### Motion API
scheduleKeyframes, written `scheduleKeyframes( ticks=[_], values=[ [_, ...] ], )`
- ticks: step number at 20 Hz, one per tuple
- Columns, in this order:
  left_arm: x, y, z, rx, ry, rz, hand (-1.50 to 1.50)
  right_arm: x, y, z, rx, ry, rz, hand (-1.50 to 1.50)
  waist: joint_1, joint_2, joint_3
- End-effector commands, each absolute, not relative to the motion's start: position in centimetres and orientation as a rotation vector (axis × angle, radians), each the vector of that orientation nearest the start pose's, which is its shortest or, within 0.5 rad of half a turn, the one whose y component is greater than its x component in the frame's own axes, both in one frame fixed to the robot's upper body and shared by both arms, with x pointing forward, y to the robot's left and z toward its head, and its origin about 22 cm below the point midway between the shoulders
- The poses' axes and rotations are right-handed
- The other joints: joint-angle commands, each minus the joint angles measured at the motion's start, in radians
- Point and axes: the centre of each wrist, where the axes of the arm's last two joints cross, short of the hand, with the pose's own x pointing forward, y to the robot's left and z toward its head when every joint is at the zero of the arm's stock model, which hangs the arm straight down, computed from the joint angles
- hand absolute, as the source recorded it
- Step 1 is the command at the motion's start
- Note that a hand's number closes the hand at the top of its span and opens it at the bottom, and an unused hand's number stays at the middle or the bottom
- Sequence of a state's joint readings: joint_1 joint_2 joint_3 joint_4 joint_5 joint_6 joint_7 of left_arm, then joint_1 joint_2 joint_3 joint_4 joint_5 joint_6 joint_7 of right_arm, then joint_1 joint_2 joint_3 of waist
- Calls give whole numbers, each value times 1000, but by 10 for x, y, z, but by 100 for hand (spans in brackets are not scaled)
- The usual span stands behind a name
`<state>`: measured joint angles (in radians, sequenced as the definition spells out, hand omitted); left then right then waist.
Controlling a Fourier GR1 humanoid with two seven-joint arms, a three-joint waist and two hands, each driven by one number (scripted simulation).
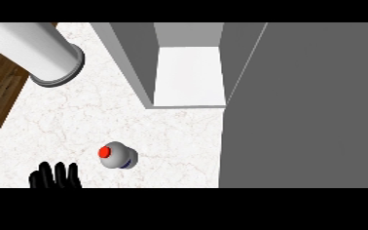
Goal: Pick up the bottled water, place it into the cabinet and close the cabinet
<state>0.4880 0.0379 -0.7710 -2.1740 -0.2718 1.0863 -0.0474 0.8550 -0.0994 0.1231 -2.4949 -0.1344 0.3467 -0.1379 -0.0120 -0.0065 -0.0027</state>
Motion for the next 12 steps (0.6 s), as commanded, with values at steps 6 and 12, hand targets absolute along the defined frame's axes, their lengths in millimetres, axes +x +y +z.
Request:
scheduleKeyframes(
  ticks=[6, 12],
  values=[
    [114, 144, 37, 417, -1631, 610, -150, 25, -247, 158, 194, -1894, 175, -150, 3, -1, -1],
    [127, 167, -12, 420, -1609, 634, -150, 23, -246, 152, 160, -1879, 146, -150, 9, 2, -2]
  ],
)
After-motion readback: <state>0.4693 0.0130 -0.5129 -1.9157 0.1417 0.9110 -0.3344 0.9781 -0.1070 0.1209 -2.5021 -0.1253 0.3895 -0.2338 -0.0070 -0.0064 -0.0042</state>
